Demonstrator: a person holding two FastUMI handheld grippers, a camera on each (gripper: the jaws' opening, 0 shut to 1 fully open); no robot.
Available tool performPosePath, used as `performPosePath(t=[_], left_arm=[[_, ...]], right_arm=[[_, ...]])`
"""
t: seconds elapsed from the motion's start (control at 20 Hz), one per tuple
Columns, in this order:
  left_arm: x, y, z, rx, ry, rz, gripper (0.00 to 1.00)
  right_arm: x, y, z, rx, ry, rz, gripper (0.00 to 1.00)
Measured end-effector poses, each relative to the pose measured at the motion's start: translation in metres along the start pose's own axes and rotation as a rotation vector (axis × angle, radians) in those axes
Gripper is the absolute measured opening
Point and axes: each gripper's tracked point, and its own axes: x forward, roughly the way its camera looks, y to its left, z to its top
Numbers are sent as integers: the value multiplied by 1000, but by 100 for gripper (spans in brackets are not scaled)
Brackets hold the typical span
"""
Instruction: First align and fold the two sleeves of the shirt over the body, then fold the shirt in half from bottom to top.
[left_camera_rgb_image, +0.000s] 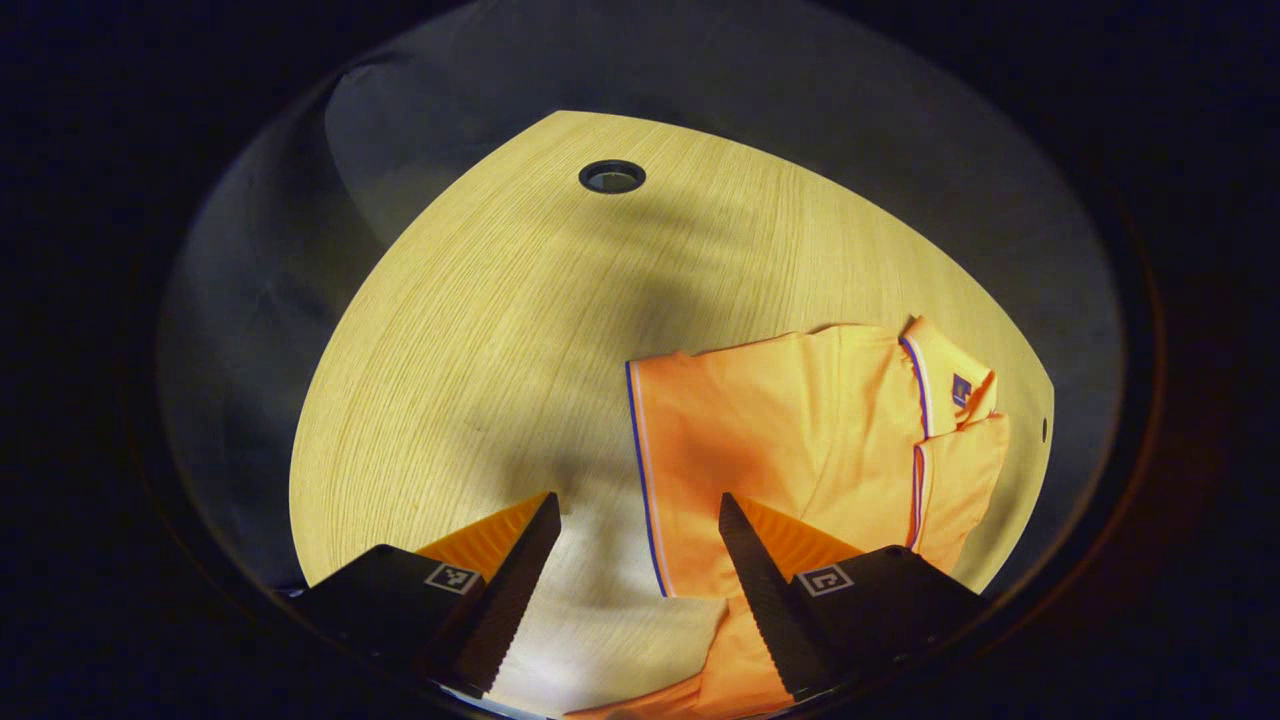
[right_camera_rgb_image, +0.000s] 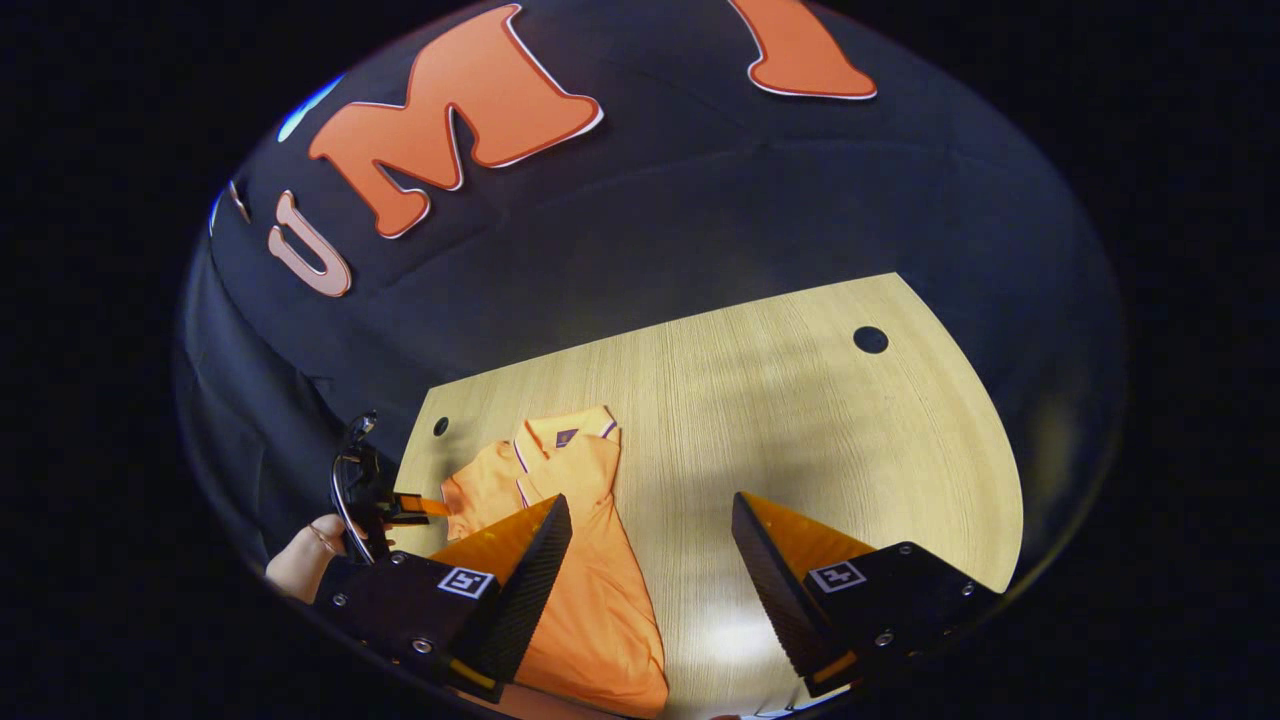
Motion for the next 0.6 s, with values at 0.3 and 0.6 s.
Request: performPosePath(t=[0.3,0.6], left_arm=[[8,14,7,9,3,59,98],[11,1,5,19,1,43,74]], right_arm=[[-7,-22,8,1,-39,-36,98],[-17,-31,25,-38,-145,-103,98]])
